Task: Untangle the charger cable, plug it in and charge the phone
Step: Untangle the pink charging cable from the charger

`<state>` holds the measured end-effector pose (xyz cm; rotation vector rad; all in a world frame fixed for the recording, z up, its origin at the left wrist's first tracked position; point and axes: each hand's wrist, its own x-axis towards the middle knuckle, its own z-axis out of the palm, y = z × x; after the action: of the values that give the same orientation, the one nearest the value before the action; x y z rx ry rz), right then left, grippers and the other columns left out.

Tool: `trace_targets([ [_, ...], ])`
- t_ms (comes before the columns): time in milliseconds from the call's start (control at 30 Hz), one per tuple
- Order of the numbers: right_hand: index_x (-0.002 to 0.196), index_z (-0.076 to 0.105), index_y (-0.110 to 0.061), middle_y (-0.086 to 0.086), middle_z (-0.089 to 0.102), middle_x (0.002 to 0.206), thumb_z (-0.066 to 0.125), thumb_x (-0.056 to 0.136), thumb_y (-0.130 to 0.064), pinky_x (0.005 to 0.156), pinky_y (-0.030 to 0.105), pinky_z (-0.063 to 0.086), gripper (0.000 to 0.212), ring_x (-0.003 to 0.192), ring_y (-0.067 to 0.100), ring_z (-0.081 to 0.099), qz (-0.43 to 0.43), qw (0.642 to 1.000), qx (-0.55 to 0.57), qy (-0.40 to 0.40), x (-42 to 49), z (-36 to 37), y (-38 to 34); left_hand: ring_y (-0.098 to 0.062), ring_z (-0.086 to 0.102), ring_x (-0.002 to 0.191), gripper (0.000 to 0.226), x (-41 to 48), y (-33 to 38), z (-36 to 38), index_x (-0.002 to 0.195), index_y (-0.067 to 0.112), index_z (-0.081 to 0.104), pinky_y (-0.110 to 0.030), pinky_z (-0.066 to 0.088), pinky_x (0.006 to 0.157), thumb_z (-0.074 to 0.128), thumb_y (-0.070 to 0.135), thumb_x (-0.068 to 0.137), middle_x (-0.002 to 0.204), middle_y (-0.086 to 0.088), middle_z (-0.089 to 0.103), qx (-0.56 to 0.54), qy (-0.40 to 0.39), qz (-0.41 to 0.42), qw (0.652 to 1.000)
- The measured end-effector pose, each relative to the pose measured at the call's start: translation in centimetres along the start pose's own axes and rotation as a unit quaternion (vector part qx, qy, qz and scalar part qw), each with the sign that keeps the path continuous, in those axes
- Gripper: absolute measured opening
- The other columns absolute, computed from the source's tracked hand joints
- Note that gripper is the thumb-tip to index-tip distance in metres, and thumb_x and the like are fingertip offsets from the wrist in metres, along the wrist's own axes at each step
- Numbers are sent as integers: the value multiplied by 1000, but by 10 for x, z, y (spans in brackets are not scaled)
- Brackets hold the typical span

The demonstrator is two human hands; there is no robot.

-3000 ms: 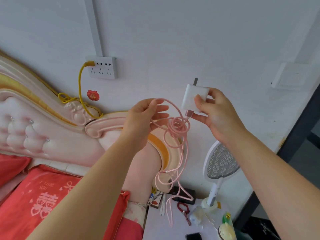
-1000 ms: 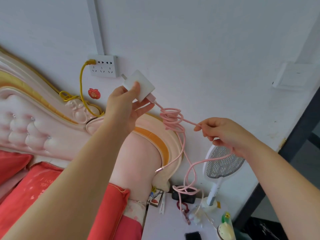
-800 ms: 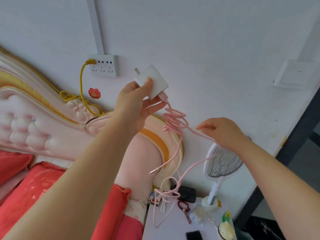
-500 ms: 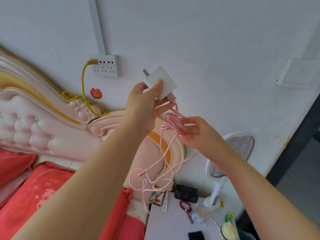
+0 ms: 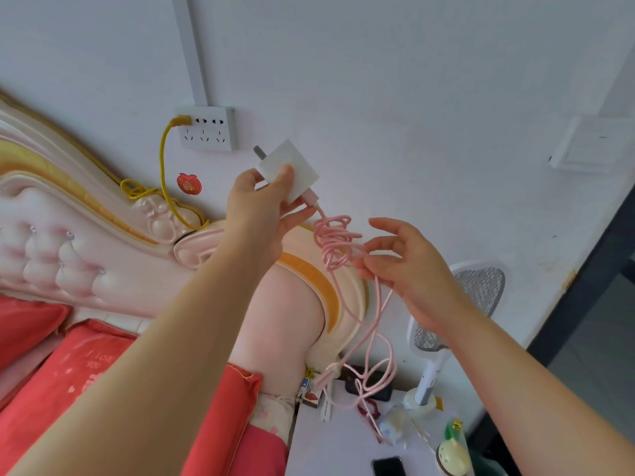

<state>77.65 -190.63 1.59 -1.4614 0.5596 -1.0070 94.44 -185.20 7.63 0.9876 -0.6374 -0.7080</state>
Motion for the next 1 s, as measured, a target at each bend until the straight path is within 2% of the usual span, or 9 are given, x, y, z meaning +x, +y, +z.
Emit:
trace_targets([
  [100,115,52,-25,1,63,92,69,74,2,74,26,57,52,77,15,68,-36,993,-98,52,1,0,-4,-26,67,76,37,0,-2,0,124,0,44,-40,59,69,55,15,92,98,-14,60,2,-5,-2,1000],
  [200,108,52,-37,-3,68,91,71,71,1,76,25,54,56,75,13,69,-60,983,-169,46,1,1,-9,-25,67,75,37,-2,-3,3,124,0,45,-39,59,67,55,15,92,97,-14,60,-3,-20,-2,1000],
  [300,104,54,-35,-7,67,81,72,70,-1,75,20,50,51,71,9,68,-85,966,-240,40,1,-1,-11,-26,67,74,38,-1,-2,5,125,-1,44,-39,59,67,54,15,92,98,-16,60,-6,-22,-1,1000],
  [433,86,57,-29,-5,61,74,67,73,0,58,6,43,33,58,9,62,-112,952,-281,38,0,4,-11,-23,67,71,36,-2,-5,7,123,0,45,-37,59,64,54,15,92,95,-13,60,-1,-23,-5,1000],
  [600,83,64,-16,3,62,84,64,77,-5,66,8,39,12,74,16,58,-145,901,-406,50,2,5,-7,-16,69,63,23,-5,-10,2,110,6,49,-35,58,63,57,16,91,90,-11,63,27,-31,-1,999],
  [667,86,63,-13,4,62,86,62,80,-7,69,14,41,9,78,20,60,-160,887,-431,46,3,5,-6,-17,69,66,25,-4,-10,1,111,7,51,-35,58,65,58,17,90,93,-11,63,38,-28,0,999],
  [833,88,53,-13,2,62,77,55,86,-6,69,42,53,7,73,26,63,-161,902,-400,27,2,6,-10,-24,69,76,26,-6,-12,-2,111,8,52,-34,58,62,59,20,89,95,-12,64,54,-33,-7,998],
  [933,82,47,-24,-10,57,72,53,87,-12,63,17,46,15,64,14,58,-150,901,-406,4,2,4,-15,-23,69,72,25,-9,-15,-2,109,8,52,-34,58,61,59,21,89,91,-10,63,57,-39,-12,997],
  [1000,76,44,-31,-10,57,70,55,87,-12,51,10,38,24,51,4,53,-119,920,-373,-27,0,2,-19,-23,68,71,28,-11,-17,-2,112,6,51,-35,58,61,59,21,89,90,-10,63,62,-42,-16,997],
])
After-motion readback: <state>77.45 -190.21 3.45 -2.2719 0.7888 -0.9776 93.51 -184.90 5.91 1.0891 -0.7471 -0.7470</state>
